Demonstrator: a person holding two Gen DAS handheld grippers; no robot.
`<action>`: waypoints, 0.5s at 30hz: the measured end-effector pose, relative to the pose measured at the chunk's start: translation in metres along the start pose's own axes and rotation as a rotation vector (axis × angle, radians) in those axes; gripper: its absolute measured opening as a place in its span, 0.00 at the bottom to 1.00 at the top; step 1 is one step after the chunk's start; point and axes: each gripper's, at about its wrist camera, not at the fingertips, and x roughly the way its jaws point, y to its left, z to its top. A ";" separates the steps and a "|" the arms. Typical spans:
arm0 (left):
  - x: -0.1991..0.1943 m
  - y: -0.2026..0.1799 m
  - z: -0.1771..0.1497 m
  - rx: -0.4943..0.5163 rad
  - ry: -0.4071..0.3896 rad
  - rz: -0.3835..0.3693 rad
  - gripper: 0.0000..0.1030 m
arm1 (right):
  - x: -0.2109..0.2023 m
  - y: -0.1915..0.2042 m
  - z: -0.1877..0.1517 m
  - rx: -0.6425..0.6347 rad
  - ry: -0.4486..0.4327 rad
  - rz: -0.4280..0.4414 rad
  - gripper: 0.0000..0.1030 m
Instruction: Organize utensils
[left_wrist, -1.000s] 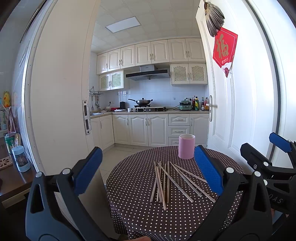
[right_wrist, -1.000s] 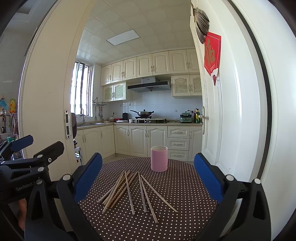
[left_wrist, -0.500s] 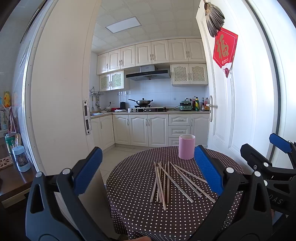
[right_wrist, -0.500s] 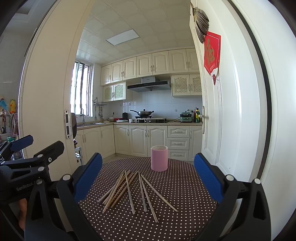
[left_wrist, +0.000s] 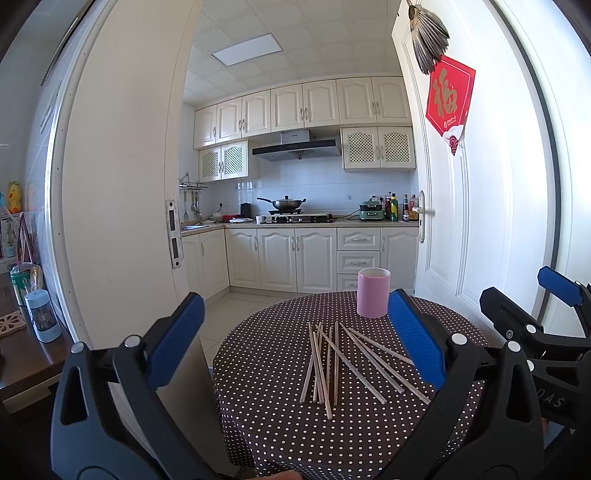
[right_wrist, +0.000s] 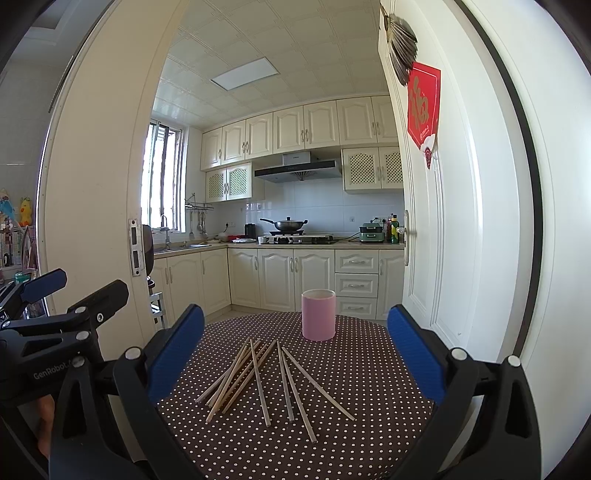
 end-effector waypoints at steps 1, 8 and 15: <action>0.000 -0.001 0.000 -0.001 0.001 0.000 0.94 | 0.000 0.000 0.000 0.000 -0.001 0.000 0.93; 0.000 0.000 0.000 0.000 0.000 0.004 0.94 | 0.001 0.000 -0.003 0.001 0.000 -0.001 0.93; 0.001 -0.001 0.000 0.002 0.000 0.007 0.94 | 0.001 0.000 -0.003 0.002 0.003 0.001 0.93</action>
